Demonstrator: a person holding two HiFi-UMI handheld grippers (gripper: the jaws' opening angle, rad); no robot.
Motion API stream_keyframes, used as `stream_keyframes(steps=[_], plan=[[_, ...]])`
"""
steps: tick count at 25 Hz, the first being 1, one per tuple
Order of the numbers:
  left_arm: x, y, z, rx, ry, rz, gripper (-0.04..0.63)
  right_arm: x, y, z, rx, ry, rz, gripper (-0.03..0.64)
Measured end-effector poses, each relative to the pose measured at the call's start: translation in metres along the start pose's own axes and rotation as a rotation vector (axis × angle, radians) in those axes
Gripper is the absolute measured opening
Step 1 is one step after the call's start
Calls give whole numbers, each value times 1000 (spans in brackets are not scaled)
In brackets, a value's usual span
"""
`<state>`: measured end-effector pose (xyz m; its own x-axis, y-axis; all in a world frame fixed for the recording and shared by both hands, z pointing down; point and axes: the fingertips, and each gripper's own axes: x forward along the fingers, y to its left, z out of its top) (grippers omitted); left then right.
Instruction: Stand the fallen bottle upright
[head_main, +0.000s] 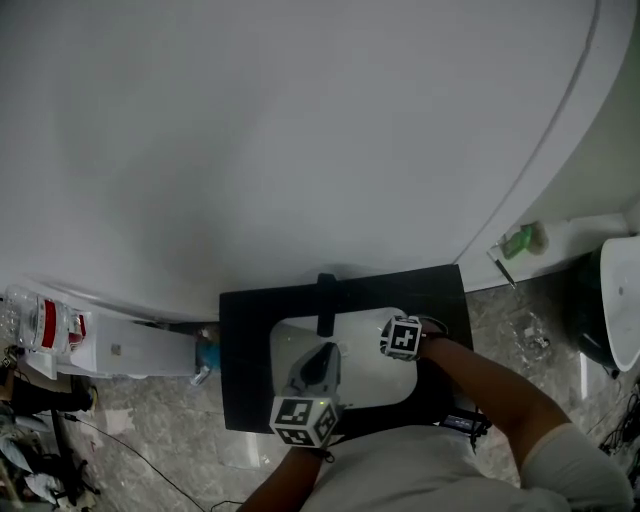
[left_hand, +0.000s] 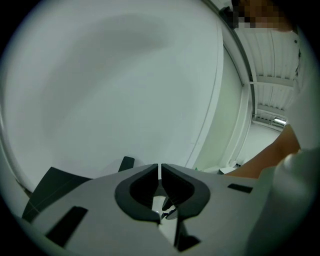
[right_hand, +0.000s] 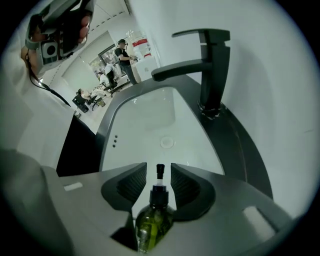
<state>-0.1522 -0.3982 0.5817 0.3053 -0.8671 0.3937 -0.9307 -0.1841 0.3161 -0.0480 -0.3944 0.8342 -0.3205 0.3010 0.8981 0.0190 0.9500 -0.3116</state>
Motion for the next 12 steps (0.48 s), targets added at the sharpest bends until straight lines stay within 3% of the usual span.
stream_keyframes(steps=[7,12], plan=[[-2,19,-7,-32,10,68,9,23,-24,-12,-46,98,-31,111],[-5,22,-8,-47,6,84,9,26,-15,-13,5,69,39,60]])
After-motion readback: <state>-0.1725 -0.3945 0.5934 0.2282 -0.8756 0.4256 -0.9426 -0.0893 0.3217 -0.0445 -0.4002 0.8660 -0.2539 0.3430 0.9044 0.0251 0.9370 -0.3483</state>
